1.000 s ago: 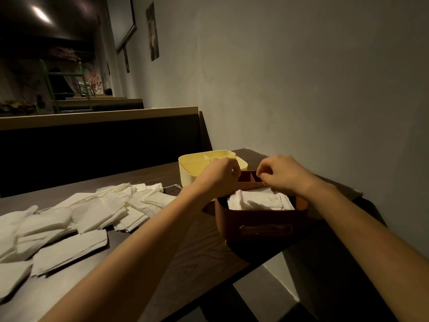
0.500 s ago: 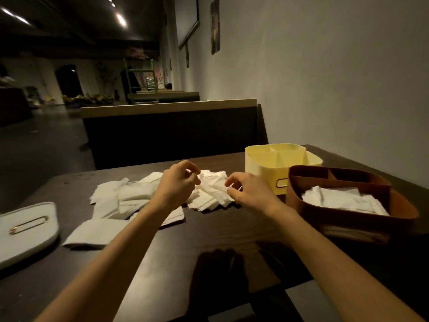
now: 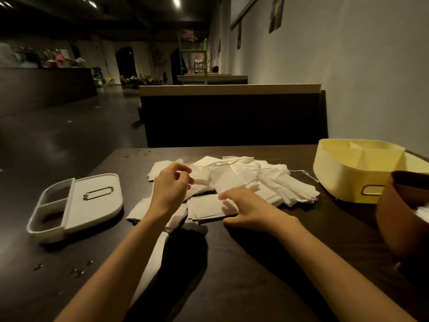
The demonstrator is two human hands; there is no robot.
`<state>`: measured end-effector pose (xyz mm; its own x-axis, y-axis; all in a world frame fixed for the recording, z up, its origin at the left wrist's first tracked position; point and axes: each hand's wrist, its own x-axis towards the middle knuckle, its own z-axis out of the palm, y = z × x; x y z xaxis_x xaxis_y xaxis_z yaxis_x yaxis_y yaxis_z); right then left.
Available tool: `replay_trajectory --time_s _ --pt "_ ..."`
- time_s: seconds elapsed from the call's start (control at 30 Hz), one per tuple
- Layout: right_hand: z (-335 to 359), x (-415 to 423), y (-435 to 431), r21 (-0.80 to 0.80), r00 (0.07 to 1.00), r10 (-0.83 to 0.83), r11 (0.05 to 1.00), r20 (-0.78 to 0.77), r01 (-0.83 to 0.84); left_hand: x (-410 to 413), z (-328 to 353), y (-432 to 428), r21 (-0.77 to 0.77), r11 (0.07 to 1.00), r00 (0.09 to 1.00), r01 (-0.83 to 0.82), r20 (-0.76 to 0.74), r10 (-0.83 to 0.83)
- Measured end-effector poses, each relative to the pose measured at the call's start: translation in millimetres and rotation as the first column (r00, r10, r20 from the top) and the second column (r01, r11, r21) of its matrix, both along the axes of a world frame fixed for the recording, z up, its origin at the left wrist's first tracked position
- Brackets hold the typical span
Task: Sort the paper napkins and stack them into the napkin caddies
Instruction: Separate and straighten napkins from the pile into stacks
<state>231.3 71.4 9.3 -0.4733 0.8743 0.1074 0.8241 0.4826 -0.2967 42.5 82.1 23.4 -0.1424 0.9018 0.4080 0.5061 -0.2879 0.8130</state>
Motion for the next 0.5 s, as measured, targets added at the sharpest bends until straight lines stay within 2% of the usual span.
replay_trajectory --time_s 0.1,0.27,0.4,0.47,0.5 --pt "1 -12 8 0.016 0.997 0.046 0.999 0.068 -0.047 -12 -1 7 -0.010 1.000 0.997 0.006 0.080 -0.005" --pt "-3 -28 16 0.137 0.974 0.033 0.988 0.226 -0.065 -24 -3 13 -0.013 1.000 0.987 0.025 0.157 -0.023" --pt "-16 -35 18 0.337 0.973 -0.024 0.940 0.229 -0.056 -27 -9 14 -0.033 0.998 0.981 0.052 0.190 -0.045" --pt "-17 -36 19 0.370 0.975 -0.035 0.928 0.218 -0.049 -28 -13 13 -0.052 0.995 0.975 0.079 0.211 -0.067" --pt "-15 -35 19 0.348 0.985 -0.035 0.937 0.166 -0.025 -28 -14 12 -0.061 0.994 0.972 0.092 0.223 -0.077"
